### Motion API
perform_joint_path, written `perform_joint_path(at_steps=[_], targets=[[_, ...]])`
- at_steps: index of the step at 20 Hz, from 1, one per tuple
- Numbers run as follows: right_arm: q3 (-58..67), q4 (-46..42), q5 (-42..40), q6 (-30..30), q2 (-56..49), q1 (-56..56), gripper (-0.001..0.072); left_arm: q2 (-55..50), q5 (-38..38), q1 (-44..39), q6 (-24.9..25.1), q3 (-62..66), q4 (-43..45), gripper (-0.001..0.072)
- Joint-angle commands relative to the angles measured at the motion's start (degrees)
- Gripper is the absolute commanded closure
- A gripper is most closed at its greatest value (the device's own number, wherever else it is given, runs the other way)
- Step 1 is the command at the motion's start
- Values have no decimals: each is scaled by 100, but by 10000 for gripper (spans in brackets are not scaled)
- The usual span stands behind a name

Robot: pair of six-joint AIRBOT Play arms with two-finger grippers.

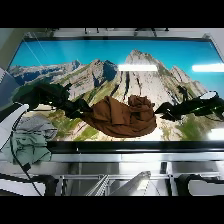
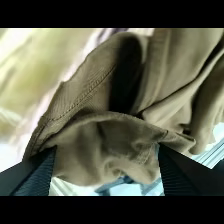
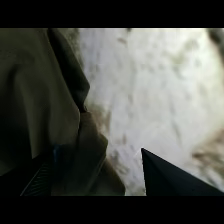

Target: Fold the shirts.

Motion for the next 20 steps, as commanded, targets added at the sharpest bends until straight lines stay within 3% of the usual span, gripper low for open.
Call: perform_joint_path(at_steps=[1,2,3,4,7,8,9,10,12,17,20], targets=[[-20,223,251,-197,-81,138,75,-195,98,-164,251,321,-109,173],[-20,450,363,-348,-83,138,108,-190,136,-164,251,354,-114,363],[-20,671,446,-505,-83,142,262,-190,199,-164,251,391,-114,420],[-20,920,487,-660,-85,146,383,-188,227,-164,254,400,-136,421],[-20,1272,485,-800,-85,146,393,-168,435,-133,389,400,-350,418],[-20,1266,494,-800,-83,131,393,-118,726,-52,476,398,-363,327],[-20,1261,518,-802,-81,94,392,-61,1095,72,496,398,-352,126],[-17,1263,560,-822,-81,42,392,7,1478,249,501,396,-337,59],[-17,1266,699,-931,-81,-109,393,284,1899,748,496,343,-46,59],[-17,1268,957,-946,-70,-422,392,1019,348,1891,498,-748,-4,60],[-17,1270,955,-949,-59,-422,393,750,79,1963,509,-1165,-114,60]])
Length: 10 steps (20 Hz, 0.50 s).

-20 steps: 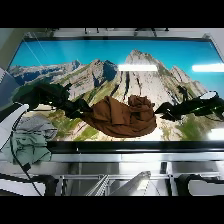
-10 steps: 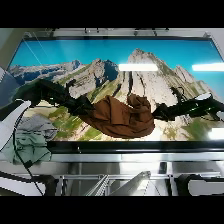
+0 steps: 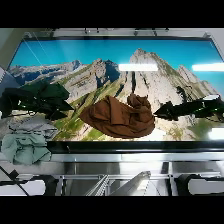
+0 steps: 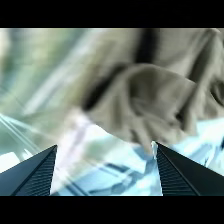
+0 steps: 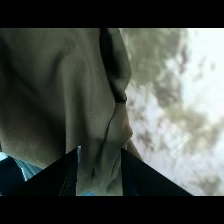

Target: Fold the shirts.

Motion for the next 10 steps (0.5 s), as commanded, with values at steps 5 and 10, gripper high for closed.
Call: perform_joint_path(at_steps=[5,10], targets=[[7,20,81,-20,11,-50,393,-955,-492,-413,415,-151,-575,61],[7,15,284,-48,50,-94,393,-1445,-219,-1176,415,682,-664,174]])
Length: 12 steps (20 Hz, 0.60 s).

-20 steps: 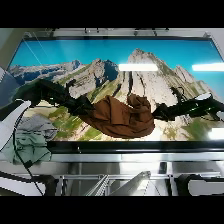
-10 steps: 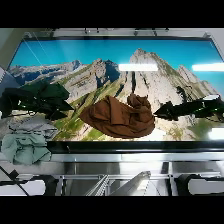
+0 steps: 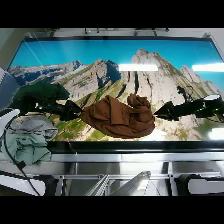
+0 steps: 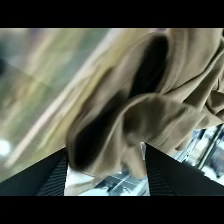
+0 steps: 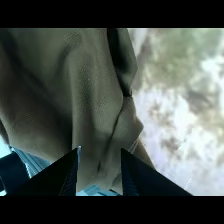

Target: Fold the shirts.

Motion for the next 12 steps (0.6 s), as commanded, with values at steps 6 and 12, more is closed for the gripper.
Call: perform_joint_path(at_steps=[6,12], targets=[[2,-334,186,-111,44,-754,393,-348,581,-616,55,848,-17,679],[-839,-341,-531,-52,11,-752,393,-343,791,-468,28,848,-33,679]])
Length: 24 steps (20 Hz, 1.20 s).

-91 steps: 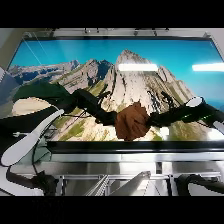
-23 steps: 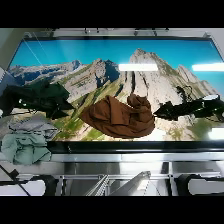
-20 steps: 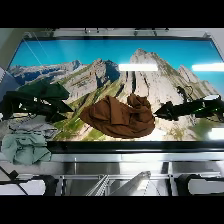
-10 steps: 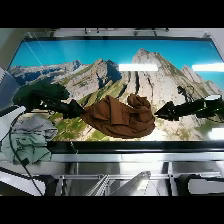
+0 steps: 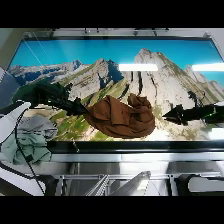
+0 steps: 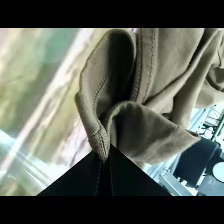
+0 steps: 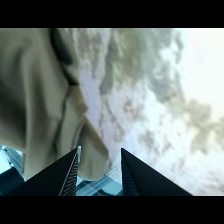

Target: Fold the shirts.

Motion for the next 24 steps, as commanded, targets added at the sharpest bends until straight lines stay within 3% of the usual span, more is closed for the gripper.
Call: perform_joint_path(at_steps=[1,6,7,8,11,15,18,20,24], targets=[[-568,-57,-511,28,-17,243,393,-4,214,26,-17,26,-31,679],[-767,514,-778,83,-55,1298,392,-4,295,26,-17,26,-31,679],[-754,765,-776,-31,-55,1432,449,-4,310,26,-20,28,-39,679],[-708,973,-656,-223,-37,1504,697,-2,428,31,-17,28,-153,679],[-420,1792,560,-726,413,1338,699,378,1147,186,157,302,-935,680],[393,3357,1613,-835,2691,485,698,2031,1880,531,254,1419,-2216,680],[1408,4068,1178,-780,4605,-485,698,3493,1615,925,219,2618,-2570,679],[2083,4039,282,-728,5643,-1156,698,4286,1327,1384,61,3418,-2562,679],[2809,3836,-632,-750,6594,-1816,699,5296,1355,2577,-44,4205,-2498,678]])
